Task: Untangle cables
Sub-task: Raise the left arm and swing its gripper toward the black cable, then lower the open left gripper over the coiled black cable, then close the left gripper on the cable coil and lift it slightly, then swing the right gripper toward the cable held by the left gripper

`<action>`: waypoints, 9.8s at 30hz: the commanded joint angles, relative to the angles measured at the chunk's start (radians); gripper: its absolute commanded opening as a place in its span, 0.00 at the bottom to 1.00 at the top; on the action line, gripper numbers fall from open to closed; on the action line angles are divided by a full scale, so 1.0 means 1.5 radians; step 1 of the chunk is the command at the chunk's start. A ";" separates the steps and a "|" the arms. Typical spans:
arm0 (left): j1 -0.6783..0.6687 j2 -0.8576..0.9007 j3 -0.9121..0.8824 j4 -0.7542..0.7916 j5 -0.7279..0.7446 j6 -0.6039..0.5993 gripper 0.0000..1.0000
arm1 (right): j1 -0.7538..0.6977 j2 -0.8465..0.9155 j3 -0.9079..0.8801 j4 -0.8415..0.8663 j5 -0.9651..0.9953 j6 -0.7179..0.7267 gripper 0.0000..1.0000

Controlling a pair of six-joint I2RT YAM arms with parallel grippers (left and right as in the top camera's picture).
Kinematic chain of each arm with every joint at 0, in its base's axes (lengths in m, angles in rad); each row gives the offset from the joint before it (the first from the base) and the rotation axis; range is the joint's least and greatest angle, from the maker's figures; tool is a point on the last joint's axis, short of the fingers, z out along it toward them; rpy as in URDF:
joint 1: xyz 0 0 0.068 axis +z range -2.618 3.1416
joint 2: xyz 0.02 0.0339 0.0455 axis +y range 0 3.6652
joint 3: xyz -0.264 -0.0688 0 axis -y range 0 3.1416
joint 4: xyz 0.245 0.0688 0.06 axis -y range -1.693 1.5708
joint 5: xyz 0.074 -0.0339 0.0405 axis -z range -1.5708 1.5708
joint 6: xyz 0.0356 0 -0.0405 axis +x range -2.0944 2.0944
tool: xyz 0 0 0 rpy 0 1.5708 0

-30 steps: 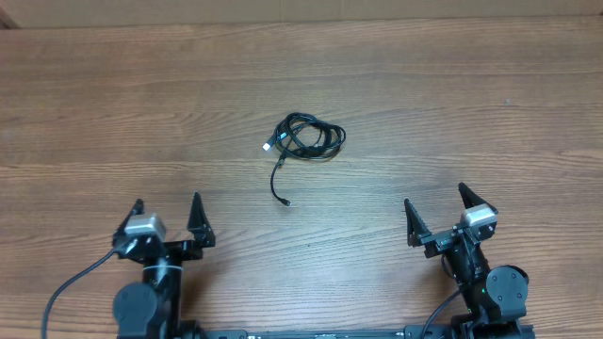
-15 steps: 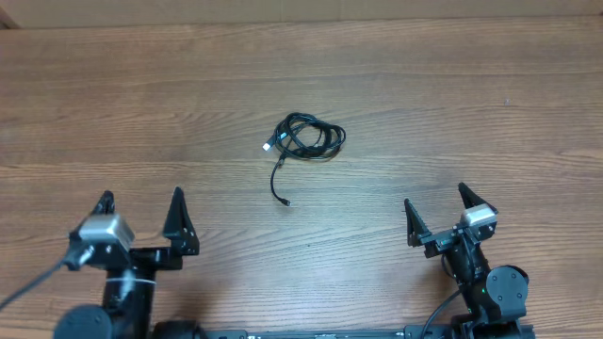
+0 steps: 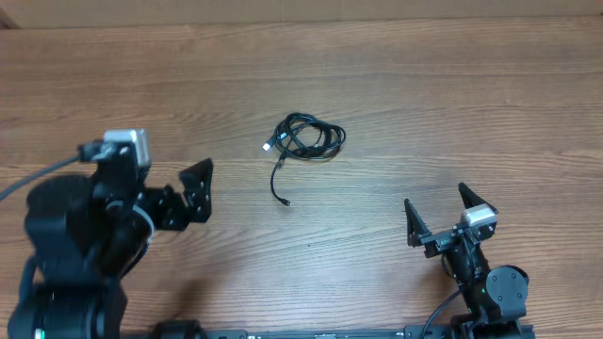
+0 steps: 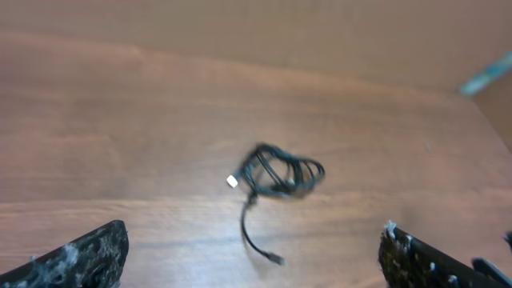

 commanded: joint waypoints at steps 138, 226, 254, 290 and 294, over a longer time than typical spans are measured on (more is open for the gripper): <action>-0.251 0.740 0.008 0.369 -0.075 0.063 0.49 | 0.003 -0.004 -0.006 0.003 0.005 0.001 1.00; -0.283 0.753 -0.007 0.404 -0.035 0.194 0.48 | 0.003 -0.003 0.008 0.007 -0.181 0.280 1.00; -0.277 0.752 -0.044 0.486 -0.018 0.105 0.04 | 0.003 0.305 0.330 -0.226 -0.278 0.330 1.00; -0.180 0.748 0.003 0.396 0.541 0.293 0.04 | 0.003 0.917 0.329 -0.165 -0.382 0.508 0.36; -0.180 0.748 0.003 0.394 0.541 0.292 0.04 | 0.003 0.932 0.329 -0.155 -0.375 0.509 0.36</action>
